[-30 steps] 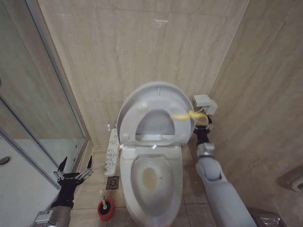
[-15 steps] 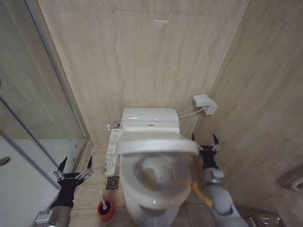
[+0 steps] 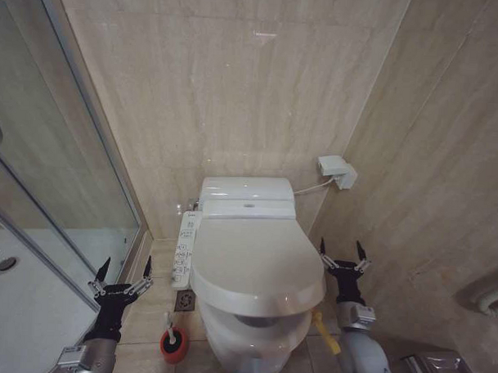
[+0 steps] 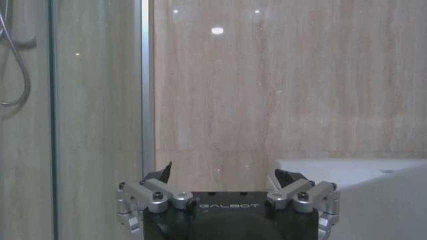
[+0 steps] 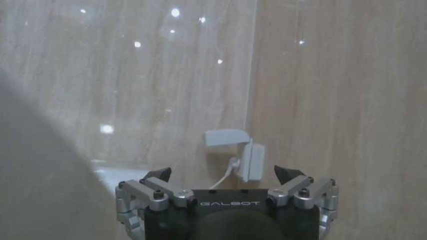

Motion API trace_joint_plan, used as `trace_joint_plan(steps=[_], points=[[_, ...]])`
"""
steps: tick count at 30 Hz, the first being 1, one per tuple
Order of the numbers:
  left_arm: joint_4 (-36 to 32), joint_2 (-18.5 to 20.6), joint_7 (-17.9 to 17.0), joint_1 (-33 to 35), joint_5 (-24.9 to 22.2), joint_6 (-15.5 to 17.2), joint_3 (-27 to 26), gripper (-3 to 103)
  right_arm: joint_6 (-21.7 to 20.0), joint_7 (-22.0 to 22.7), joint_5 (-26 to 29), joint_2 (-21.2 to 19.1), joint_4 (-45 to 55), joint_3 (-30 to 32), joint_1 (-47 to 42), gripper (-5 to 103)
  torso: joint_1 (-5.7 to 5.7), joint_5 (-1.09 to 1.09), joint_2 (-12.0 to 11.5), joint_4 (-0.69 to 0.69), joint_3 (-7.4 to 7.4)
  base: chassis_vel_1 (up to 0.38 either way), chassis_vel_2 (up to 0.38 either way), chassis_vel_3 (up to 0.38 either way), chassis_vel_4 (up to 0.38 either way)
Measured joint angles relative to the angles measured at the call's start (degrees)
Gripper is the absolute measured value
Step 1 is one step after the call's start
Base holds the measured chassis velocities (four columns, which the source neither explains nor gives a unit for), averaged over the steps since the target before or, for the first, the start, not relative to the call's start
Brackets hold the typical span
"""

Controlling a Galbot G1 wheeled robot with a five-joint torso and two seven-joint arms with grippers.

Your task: Open the toilet lid, clean the toilet bowl with a toilet brush, close the toilet lid, and flush.

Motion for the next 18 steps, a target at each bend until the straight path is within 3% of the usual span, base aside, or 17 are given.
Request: trace_joint_plan(steps=[18], points=[[0.00, 0.00, 0.00, 0.00, 0.00, 0.00, 0.00, 100, -1.48, -0.56, 2.15, -0.81, 2.65, 0.88, -1.73, 100, 0.00, 0.00, -0.01, -0.03, 0.00, 0.000, 0.000, 0.000, 0.000]])
